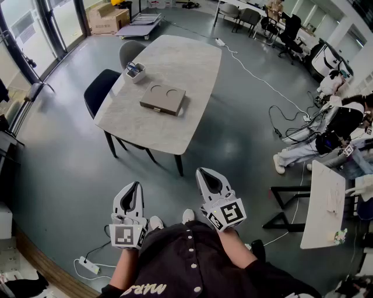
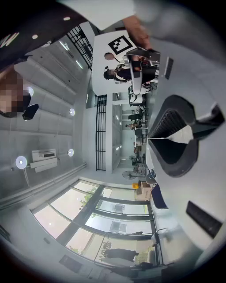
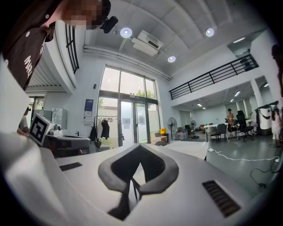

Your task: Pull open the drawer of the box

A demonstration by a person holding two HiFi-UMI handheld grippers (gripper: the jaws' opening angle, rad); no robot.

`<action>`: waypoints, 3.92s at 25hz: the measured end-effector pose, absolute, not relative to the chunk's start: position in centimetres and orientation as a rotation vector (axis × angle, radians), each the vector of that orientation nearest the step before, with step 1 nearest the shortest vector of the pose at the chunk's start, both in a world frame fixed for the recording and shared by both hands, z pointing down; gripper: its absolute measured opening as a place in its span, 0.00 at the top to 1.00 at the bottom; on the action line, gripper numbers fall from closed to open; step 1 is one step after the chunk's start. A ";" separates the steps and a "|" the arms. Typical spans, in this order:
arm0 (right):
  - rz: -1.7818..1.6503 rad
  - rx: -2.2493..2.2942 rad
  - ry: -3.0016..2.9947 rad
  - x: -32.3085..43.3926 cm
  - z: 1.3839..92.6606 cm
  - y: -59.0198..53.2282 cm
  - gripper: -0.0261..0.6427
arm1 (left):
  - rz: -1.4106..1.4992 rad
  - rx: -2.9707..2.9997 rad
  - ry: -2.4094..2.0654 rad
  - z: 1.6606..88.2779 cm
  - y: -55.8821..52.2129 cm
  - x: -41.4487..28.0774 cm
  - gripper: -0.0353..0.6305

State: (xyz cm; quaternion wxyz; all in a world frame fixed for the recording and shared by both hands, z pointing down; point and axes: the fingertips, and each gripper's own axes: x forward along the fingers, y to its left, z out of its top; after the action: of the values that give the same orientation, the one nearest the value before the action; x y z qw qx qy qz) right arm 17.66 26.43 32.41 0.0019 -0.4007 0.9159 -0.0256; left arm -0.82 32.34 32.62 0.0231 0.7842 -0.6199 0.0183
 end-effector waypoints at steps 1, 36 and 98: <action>-0.078 -1.255 2.874 17.7 32.5 26.4 0.97 | 0.056 2.430 -1.920 32.6 32.3 -0.8 0.92; -0.137 -1.336 2.856 10.7 34.7 26.9 0.97 | 0.074 2.451 -1.852 33.9 32.3 -8.7 0.92; -0.855 -1.206 2.790 0.8 45.7 -11.5 0.96 | 0.173 2.415 -1.672 38.0 -3.9 -13.5 0.92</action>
State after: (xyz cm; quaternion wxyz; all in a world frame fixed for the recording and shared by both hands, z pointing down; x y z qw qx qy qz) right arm 0.78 -11.45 45.75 -0.0079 -0.3819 0.8836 -0.2707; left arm -13.48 -3.93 37.95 0.0997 0.8167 -0.5654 0.0585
